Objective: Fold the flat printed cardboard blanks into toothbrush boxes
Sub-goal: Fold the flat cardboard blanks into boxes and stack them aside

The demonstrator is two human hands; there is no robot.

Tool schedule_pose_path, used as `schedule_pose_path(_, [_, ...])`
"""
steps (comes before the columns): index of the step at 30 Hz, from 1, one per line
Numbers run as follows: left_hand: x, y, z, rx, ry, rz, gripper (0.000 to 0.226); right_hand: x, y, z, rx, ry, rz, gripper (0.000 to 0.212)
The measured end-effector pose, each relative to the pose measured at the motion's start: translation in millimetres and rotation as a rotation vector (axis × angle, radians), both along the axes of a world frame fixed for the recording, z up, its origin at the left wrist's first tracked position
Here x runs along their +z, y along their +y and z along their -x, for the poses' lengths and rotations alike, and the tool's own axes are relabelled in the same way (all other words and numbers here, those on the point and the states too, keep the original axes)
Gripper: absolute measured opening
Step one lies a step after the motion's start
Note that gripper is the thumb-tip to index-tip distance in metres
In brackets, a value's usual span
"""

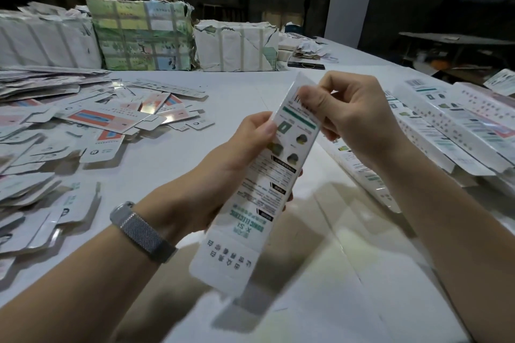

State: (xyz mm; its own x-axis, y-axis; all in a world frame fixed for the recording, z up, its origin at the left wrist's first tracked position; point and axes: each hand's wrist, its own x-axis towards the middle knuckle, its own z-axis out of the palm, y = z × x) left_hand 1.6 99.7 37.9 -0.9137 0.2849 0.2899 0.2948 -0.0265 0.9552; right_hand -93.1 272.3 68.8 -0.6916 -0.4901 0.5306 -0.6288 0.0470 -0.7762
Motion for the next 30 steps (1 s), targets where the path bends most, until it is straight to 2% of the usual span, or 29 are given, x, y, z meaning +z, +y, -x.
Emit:
schedule_pose_path(1, [-4, 1, 2, 0.112, -0.097, -0.008, 0.079, 0, 0, -1, 0.004, -0.005, 0.019, 0.038])
schedule_pose_path(2, [-9, 1, -2, 0.137, -0.15, -0.054, 0.059, -1, -1, -2, 0.003, -0.01, 0.054, 0.037])
schedule_pose_path(3, [-13, 1, -8, 0.11, -0.15, -0.095, 0.045, -2, -2, -3, -0.002, -0.017, 0.1, 0.035])
schedule_pose_path(4, [-17, 0, -13, 0.107, -0.126, -0.132, 0.041, -4, -4, -5, -0.001, -0.029, 0.146, 0.032])
schedule_pose_path(6, [-20, 4, -13, 0.151, -0.075, -0.21, 0.045, -8, -9, -9, 0.031, -0.063, 0.193, 0.023])
schedule_pose_path(10, [-18, 8, -11, 0.23, -0.059, -0.208, 0.06, -17, -20, -16, 0.147, -0.187, 0.206, 0.039])
schedule_pose_path(14, [-18, 1, -9, 0.1, -0.101, -0.228, 0.073, -20, -22, -16, 0.191, -0.264, 0.231, 0.043])
schedule_pose_path(16, [-17, -4, -9, 0.017, -0.095, -0.176, 0.085, -20, -21, -15, 0.213, -0.274, 0.202, 0.047])
schedule_pose_path(19, [-16, -11, -10, 0.017, -0.044, -0.115, 0.095, -19, -19, -14, 0.265, -0.244, 0.139, 0.049])
schedule_pose_path(30, [-10, -15, -11, 0.067, -0.022, -0.048, 0.077, -18, -16, -17, 0.306, -0.22, 0.071, 0.016])
